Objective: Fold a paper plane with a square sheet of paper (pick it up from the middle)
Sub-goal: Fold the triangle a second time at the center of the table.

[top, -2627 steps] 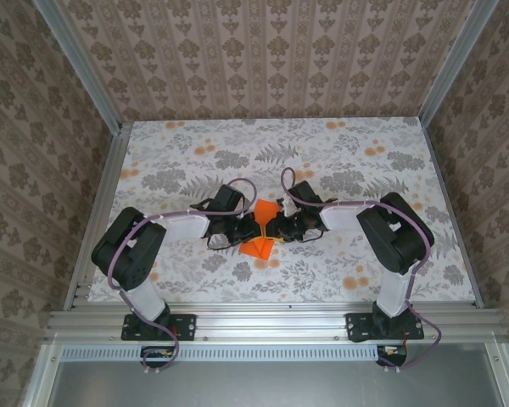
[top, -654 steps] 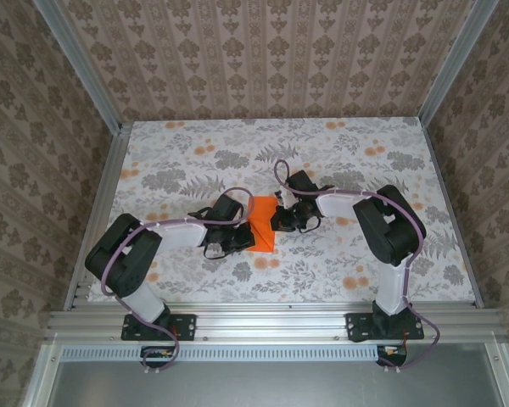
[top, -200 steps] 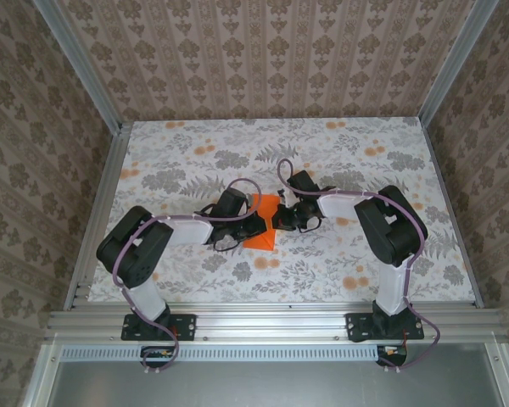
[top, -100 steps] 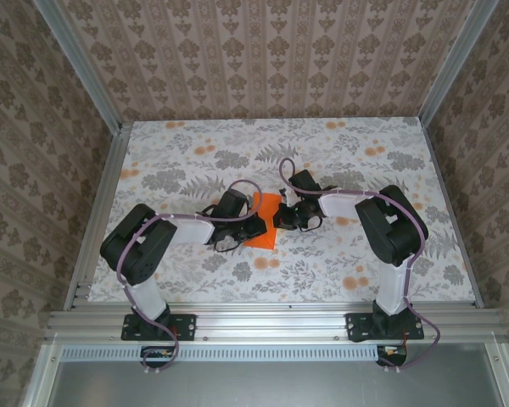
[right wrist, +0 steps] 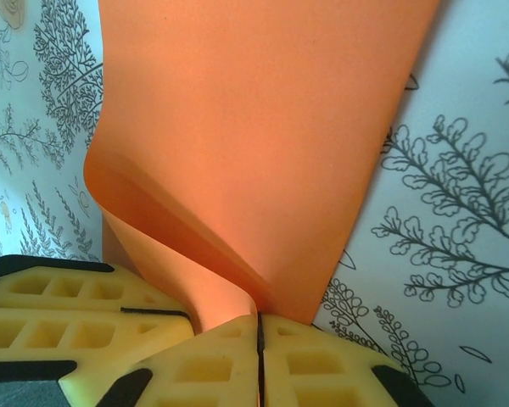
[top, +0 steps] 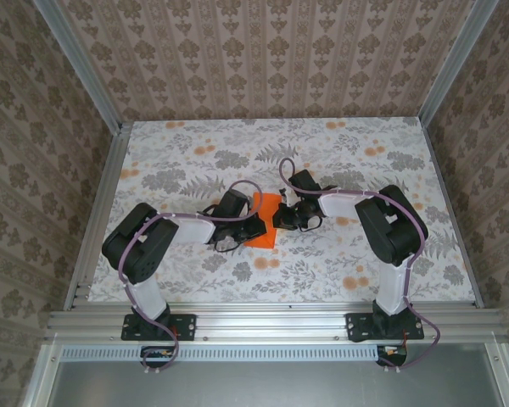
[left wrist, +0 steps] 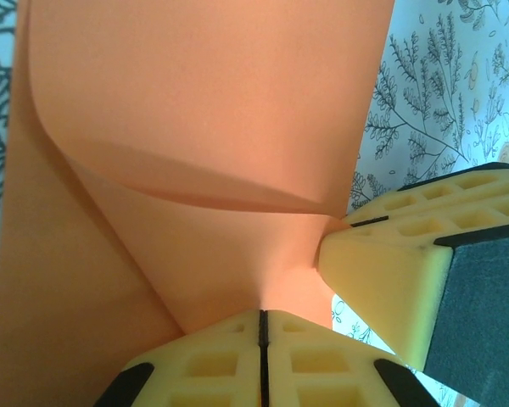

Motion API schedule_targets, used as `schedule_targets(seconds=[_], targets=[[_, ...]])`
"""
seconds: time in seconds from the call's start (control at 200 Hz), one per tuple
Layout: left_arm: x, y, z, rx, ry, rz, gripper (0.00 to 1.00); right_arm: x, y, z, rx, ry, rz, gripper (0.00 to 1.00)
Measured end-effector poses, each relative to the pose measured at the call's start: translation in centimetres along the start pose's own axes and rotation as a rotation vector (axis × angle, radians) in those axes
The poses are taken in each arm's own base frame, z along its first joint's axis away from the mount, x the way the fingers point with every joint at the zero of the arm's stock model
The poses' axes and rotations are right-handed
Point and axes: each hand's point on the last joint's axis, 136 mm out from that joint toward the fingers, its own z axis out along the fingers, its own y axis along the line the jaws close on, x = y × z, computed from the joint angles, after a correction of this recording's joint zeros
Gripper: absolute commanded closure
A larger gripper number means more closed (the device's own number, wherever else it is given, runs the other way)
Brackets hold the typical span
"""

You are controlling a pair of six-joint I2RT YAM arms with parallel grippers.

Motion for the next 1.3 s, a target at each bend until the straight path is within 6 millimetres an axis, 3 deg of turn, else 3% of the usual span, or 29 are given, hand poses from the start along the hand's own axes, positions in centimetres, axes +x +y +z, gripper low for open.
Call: schedule_targets(seconds=[0.11, 0.225, 0.465, 0.86, 1.085, 1.3], targets=[[0.3, 0.0, 0.1, -0.016, 0.011, -0.001, 0.93, -0.1, 0.0, -0.5, 0.018, -0.009, 0.006, 0.78], [0.4, 0.0, 0.1, -0.032, 0.018, -0.004, 0.93, -0.7, -0.5, -2.1, 0.069, -0.049, 0.012, 0.78], [0.5, 0.1, 0.0, -0.076, 0.028, -0.009, 0.95, -1.4, 0.6, -5.0, 0.090, -0.129, -0.012, 0.86], [0.6, 0.3, -0.2, -0.133, 0.031, -0.026, 0.95, 4.6, 2.8, -2.1, 0.019, 0.021, -0.006, 0.90], [0.6, 0.3, -0.1, -0.132, 0.028, -0.056, 0.95, 5.2, 4.3, -1.5, -0.037, 0.033, -0.003, 0.90], [0.6, 0.3, -0.1, -0.130, 0.026, -0.085, 0.96, 5.6, 3.8, -0.6, -0.036, 0.054, 0.023, 0.91]])
